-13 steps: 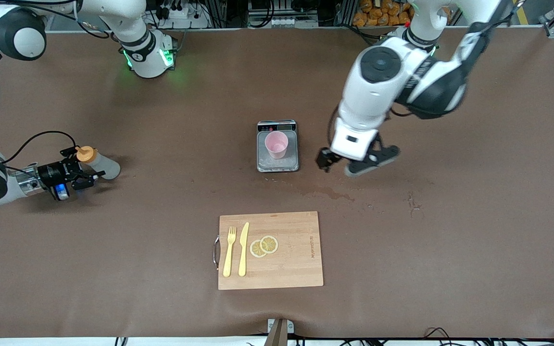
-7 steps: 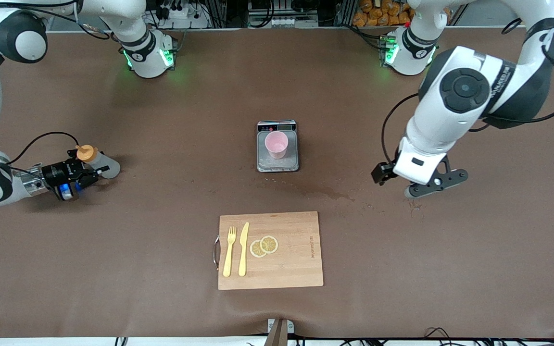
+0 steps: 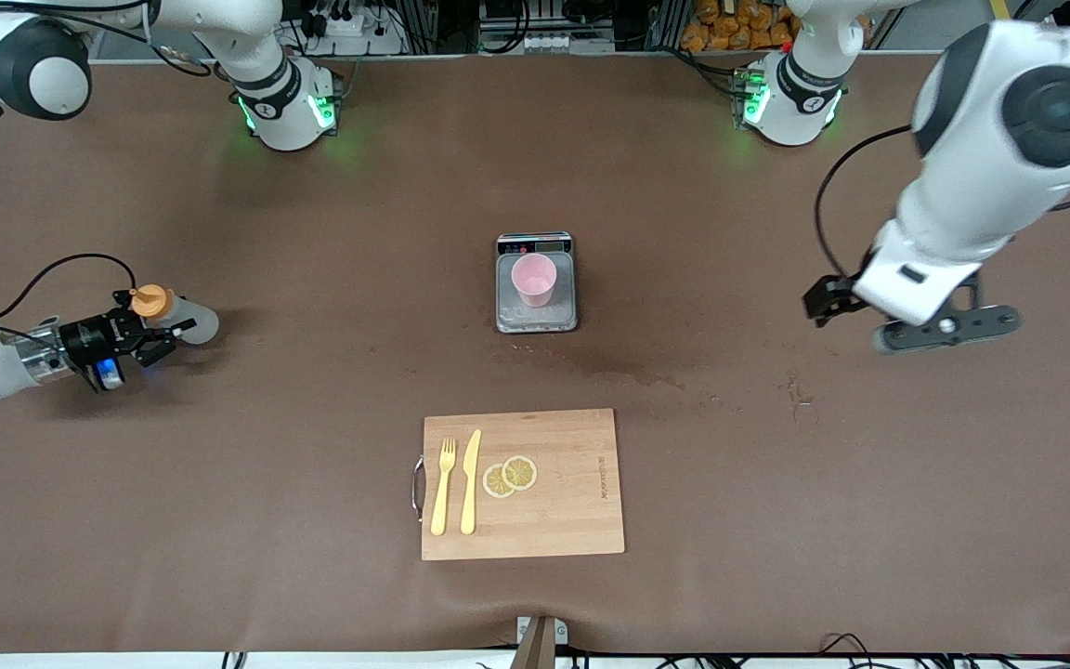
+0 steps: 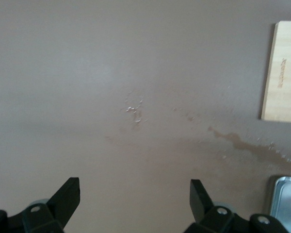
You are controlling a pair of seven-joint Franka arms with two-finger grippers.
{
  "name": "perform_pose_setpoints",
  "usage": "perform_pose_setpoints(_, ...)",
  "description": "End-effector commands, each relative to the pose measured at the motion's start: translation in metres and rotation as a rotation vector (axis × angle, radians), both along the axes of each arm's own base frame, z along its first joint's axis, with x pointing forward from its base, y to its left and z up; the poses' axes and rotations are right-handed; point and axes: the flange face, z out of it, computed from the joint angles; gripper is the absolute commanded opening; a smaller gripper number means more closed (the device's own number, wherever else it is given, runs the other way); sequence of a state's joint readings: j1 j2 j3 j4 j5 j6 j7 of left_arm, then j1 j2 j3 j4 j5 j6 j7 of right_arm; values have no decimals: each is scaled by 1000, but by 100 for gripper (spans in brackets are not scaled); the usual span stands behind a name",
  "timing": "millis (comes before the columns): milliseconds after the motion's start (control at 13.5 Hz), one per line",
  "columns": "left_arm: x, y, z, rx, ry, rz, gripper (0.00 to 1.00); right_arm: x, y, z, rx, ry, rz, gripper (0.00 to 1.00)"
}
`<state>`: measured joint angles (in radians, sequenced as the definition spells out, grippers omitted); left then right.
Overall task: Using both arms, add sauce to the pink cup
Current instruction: 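Withdraw the left gripper to rest while the right gripper lifts the bottle, then carry the squeeze bottle with the right gripper over the pink cup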
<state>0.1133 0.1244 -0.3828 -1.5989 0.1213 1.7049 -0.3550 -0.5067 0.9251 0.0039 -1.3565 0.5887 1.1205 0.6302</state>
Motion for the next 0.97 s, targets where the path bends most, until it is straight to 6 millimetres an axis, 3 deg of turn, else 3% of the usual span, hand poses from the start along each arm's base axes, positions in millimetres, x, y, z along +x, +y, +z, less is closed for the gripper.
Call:
perform_pose_setpoints(0, -17, 40, 29, -33, 11, -83, 100, 16, 21, 42, -52, 59, 26, 37)
perform_pose_setpoints(149, -24, 58, 43, -29, 9, -99, 100, 23, 39, 59, -99, 92, 54, 40)
perform_pose_setpoints(446, -30, 63, 49, -46, 21, -83, 100, 34, 58, 88, -164, 156, 69, 40)
perform_pose_setpoints(594, -29, 63, 50, -48, 18, -83, 100, 38, 70, 93, -186, 168, 88, 41)
perform_pose_setpoints(743, -32, 58, 55, -47, 9, -94, 100, 44, 84, 115, -235, 183, 82, 42)
perform_pose_setpoints(892, -37, 59, 66, -46, -11, -93, 100, 53, 117, 146, -308, 192, 101, 42)
